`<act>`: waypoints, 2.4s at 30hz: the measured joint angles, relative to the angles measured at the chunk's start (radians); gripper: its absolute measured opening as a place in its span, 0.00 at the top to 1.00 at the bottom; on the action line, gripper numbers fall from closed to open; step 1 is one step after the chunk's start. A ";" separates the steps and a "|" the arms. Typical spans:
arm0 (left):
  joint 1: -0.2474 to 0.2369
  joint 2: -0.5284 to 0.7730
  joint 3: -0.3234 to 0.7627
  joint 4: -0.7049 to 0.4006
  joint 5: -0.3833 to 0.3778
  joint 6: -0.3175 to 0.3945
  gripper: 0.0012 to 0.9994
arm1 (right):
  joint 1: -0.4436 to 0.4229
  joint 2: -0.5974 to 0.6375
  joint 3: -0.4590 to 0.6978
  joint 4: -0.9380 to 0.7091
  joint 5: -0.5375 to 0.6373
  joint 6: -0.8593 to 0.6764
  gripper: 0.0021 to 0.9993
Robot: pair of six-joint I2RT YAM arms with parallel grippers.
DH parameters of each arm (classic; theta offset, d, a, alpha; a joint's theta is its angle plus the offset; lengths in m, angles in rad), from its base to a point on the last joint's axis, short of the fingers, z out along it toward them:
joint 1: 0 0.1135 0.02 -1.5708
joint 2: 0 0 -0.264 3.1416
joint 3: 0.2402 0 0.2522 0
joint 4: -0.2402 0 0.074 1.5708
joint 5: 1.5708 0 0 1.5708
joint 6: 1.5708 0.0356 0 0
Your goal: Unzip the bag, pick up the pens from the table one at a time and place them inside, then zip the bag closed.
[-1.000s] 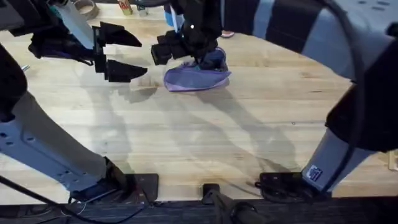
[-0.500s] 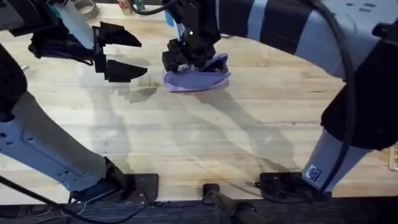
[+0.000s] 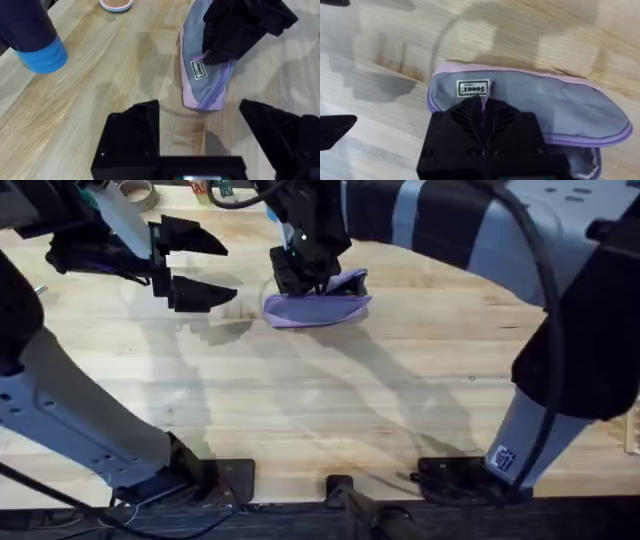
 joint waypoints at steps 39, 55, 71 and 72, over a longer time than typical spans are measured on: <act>0.000 0.000 0.000 -0.024 0.000 0.000 0.01 | 0.011 -0.052 0.129 -0.153 0.028 -0.014 0.97; -0.019 0.000 -0.005 -0.045 0.000 -0.004 0.01 | 0.015 -0.053 0.129 -0.154 0.029 -0.035 0.97; -0.195 0.001 -0.078 0.072 -0.009 -0.017 0.00 | 0.015 -0.053 0.129 -0.151 0.036 -0.047 0.97; -0.230 0.001 -0.078 0.119 -0.033 -0.075 0.01 | 0.015 -0.053 0.129 -0.151 0.036 -0.047 0.97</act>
